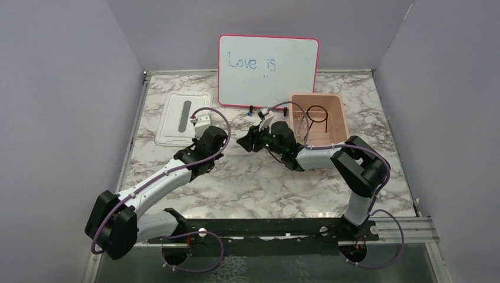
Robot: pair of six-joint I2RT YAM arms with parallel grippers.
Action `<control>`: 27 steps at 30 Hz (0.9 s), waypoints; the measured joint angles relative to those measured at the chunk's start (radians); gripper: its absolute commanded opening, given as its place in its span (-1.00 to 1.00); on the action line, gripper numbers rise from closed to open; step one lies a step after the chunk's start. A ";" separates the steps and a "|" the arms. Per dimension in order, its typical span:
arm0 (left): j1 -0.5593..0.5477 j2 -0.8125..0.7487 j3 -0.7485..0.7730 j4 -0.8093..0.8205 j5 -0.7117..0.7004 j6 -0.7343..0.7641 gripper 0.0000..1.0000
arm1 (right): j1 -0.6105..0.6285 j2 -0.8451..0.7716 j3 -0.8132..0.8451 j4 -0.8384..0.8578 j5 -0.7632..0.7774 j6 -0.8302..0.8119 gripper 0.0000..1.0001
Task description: Organize the chemistry lab equipment
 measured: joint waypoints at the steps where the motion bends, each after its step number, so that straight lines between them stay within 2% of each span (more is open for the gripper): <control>1: 0.000 0.000 0.000 -0.002 -0.002 -0.001 -0.58 | 0.000 0.000 0.000 0.000 0.000 0.000 -0.15; 4: 0.002 -0.002 0.000 -0.010 -0.002 -0.001 -0.64 | 0.000 0.000 0.000 0.000 0.000 0.000 -0.16; 27: 0.002 -0.064 -0.043 -0.049 -0.005 -0.023 -0.64 | 0.000 0.000 0.000 0.000 0.000 0.000 -0.16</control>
